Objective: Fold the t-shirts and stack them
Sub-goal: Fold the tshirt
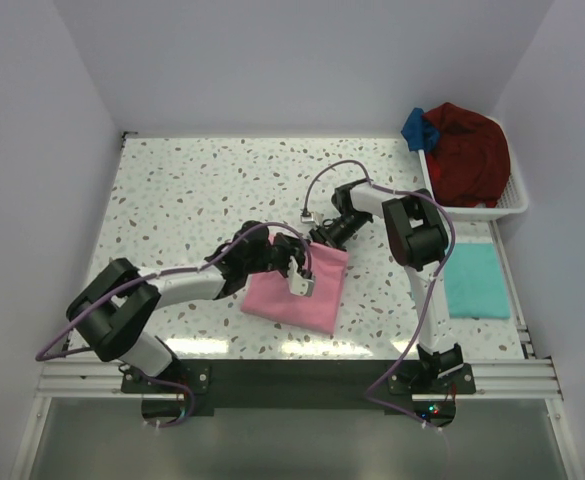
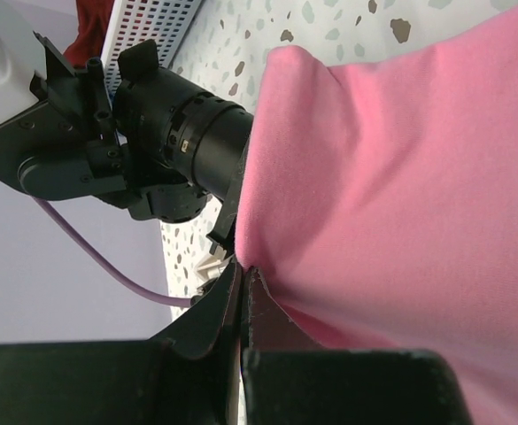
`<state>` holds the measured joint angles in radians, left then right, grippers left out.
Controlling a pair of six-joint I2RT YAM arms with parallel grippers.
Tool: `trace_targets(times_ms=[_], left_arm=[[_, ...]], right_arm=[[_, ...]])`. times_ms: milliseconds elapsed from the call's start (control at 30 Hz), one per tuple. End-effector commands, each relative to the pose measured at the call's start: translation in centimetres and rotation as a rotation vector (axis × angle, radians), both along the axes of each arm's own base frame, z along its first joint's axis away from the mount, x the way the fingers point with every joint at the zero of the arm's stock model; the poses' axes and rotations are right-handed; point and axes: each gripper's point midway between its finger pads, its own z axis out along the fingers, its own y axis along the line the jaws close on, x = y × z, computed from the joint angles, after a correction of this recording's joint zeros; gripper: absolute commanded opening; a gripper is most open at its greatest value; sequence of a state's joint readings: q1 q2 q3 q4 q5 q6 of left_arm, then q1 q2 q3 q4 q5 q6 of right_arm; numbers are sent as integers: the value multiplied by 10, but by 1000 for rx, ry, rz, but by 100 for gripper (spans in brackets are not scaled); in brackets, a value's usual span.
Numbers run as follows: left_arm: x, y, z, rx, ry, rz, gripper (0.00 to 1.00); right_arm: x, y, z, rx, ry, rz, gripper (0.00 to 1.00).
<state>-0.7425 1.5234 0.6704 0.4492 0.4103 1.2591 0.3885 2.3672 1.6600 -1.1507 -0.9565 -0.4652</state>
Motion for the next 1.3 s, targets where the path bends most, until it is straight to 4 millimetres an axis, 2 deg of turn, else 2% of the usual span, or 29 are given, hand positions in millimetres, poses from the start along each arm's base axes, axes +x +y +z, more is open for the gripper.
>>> trace_targets(times_ms=[0,67,100,133,233,333,400,500,567,600,633,667,700,733,767,800,867,900,933,967,1000,1033,1067,1100,1133,1200,1267], left_arm=[[14,-5,22,-60,-122,6,0],[12,-4,16,-56,-118,3,9],[11,-3,15,-54,-117,2,22],[9,-2,15,-58,-109,4,28],[2,3,32,-86,-78,8,43],[-9,6,47,-99,0,-4,48],[-25,13,52,-95,113,1,51],[-40,28,47,-32,304,12,51],[-40,43,44,-23,439,57,51],[-37,47,47,-43,504,85,51],[-36,59,37,-33,597,120,51],[-33,63,35,-43,649,146,51],[-28,66,41,-70,709,176,51],[-29,76,29,-60,821,197,52],[-27,79,28,-67,868,211,52],[-16,87,33,-114,938,271,53],[-7,92,25,-157,1067,310,53],[2,93,32,-197,1119,339,54],[12,100,19,-205,1196,383,54],[19,101,18,-219,1237,403,55],[33,99,28,-244,1257,407,55],[35,101,8,-219,1368,437,56],[41,101,5,-223,1410,449,58],[54,97,11,-235,1422,451,59],[58,97,-5,-225,1488,471,59],[70,93,-6,-239,1510,473,61],[80,90,-22,-249,1541,504,62]], right_arm=[[4,-15,-30,-77,-89,75,25],[8,-15,-23,-74,-105,74,27],[8,-16,-18,-77,-104,75,27],[10,-16,-13,-79,-123,79,28],[14,-21,-3,-100,-157,82,31],[18,-24,3,-124,-190,93,33],[24,-24,13,-131,-215,93,34],[40,-25,29,-160,-287,98,37],[48,-30,39,-195,-326,105,39],[58,-29,48,-197,-364,103,41],[62,-30,51,-207,-380,106,42],[64,-35,53,-239,-396,117,43],[72,-36,59,-248,-430,117,46],[76,-38,62,-264,-451,122,47],[81,-42,68,-285,-484,135,49],[86,-44,73,-296,-510,139,52],[97,-51,83,-317,-557,126,59],[106,-53,93,-320,-598,116,64],[112,-60,99,-323,-617,100,69],[114,-64,104,-324,-618,89,71],[115,-65,111,-295,-621,80,71],[115,-72,115,-280,-608,62,72],[106,-76,113,-270,-567,68,72],[99,-79,113,-258,-539,71,72],[93,-79,118,-214,-516,52,71],[75,-82,108,-194,-452,56,69],[70,-79,109,-163,-475,46,68]])
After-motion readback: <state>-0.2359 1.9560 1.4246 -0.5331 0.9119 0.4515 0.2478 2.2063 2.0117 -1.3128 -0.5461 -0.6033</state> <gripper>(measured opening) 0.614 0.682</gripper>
